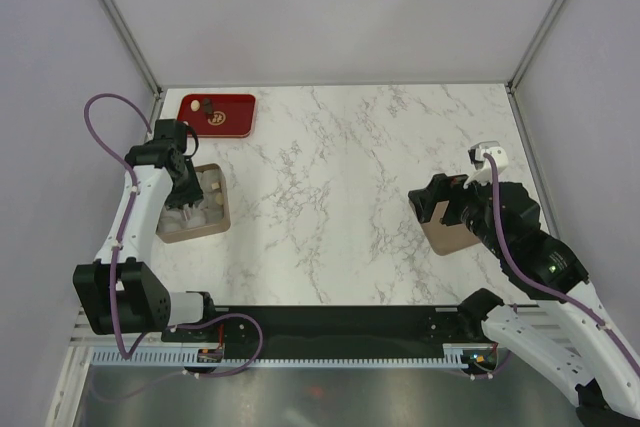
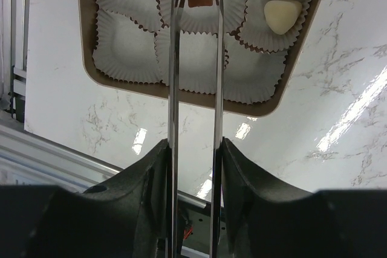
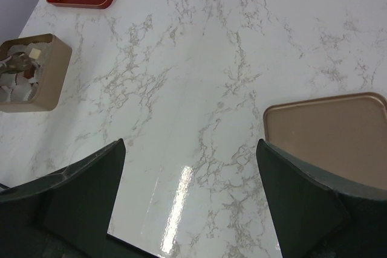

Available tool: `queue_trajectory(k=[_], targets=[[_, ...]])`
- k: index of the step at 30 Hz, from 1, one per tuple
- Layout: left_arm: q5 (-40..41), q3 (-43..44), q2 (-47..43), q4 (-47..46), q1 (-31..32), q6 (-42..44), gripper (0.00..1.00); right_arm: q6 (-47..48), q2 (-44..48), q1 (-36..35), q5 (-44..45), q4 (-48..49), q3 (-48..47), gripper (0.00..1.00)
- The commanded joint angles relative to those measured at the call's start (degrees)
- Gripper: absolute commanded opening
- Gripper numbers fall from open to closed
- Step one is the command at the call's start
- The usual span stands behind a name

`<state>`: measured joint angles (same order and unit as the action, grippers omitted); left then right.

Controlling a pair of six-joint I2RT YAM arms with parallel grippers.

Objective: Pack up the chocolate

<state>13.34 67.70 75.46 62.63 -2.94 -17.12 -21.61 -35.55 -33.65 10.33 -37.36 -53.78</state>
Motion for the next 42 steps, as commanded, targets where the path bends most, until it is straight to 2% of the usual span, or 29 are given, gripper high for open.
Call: queue_trajectory(k=[1,9,16,23,31,42], targets=[[-0.2,-0.5,-1.4,-1.8,-0.4,-1.2,0.46,-0.2,0.3,-0.2,-0.2,0.4,-1.4,0.98],[-0.1,2.4,-1.4,-1.7,-0.3,-0.6,0.47,-0.2,-0.4,-0.2,-0.3,0.2,-2.7,0.98],[-3.3,10.2,-1.6,-2.0,-0.2,-0.1,0.47,-0.7,-1.8,-0.2,-1.5,0.2,-3.6,0.98],[-5.3,15.6,1.0,-8.6,-0.2,1.2,0.47,-1.9,-2.5,-0.2,-1.5,0.4,-3.4,0.98],[-4.6,25.7,14.2,-12.7,-0.3,4.7,0.48,-1.4,-4.3,-0.2,0.0,0.9,-4.2,0.98],[-3.2,31.2,29.1,-21.7,-0.3,7.0,0.49,-0.5,-7.8,-0.1,3.6,3.3,-4.8,0.98]])
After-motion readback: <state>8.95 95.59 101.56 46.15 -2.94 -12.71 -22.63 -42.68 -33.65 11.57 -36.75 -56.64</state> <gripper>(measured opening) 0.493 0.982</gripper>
